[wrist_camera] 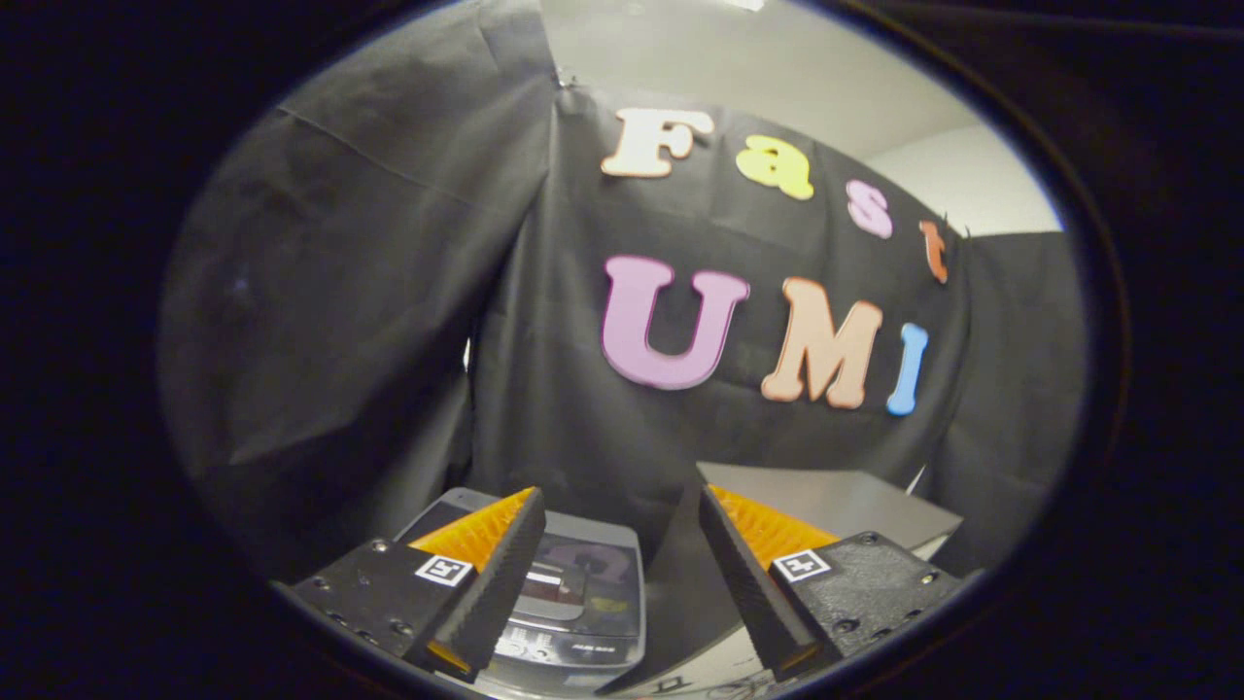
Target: Put the clothes into the washing machine and then close the washing machine lid.
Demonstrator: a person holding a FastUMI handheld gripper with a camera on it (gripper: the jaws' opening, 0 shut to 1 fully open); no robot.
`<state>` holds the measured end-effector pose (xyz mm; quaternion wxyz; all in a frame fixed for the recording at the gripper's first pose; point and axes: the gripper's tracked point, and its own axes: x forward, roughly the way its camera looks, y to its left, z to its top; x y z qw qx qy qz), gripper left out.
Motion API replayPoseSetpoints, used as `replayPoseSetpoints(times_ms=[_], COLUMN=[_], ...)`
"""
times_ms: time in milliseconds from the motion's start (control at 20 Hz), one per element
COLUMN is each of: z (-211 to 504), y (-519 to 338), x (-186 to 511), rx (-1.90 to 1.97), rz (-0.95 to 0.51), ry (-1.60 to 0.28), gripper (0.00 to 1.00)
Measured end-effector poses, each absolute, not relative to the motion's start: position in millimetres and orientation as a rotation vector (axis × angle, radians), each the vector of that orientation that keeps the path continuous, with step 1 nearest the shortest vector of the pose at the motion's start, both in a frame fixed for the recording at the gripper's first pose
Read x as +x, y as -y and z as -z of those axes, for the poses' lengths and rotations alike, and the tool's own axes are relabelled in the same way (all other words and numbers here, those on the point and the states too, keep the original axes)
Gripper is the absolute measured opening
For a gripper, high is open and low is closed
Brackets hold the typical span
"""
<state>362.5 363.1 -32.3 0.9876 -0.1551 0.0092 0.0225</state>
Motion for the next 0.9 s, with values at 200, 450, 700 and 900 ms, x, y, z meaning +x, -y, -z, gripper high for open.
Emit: replayPoseSetpoints(times_ms=[200, 450, 700, 900], z=[10.1, 6.6, 13.1, 29.4], y=[-357.6, -335.2, -320.3, -321.4], x=[341.6, 319.4, 294.3, 283.2], rx=[-0.257, -0.127, -0.056, 0.004], rz=[-0.057, -0.013, 0.023, 0.010], ry=[0.060, 0.066, 0.064, 0.062], gripper=[0.96, 0.96, 0.95, 0.95])
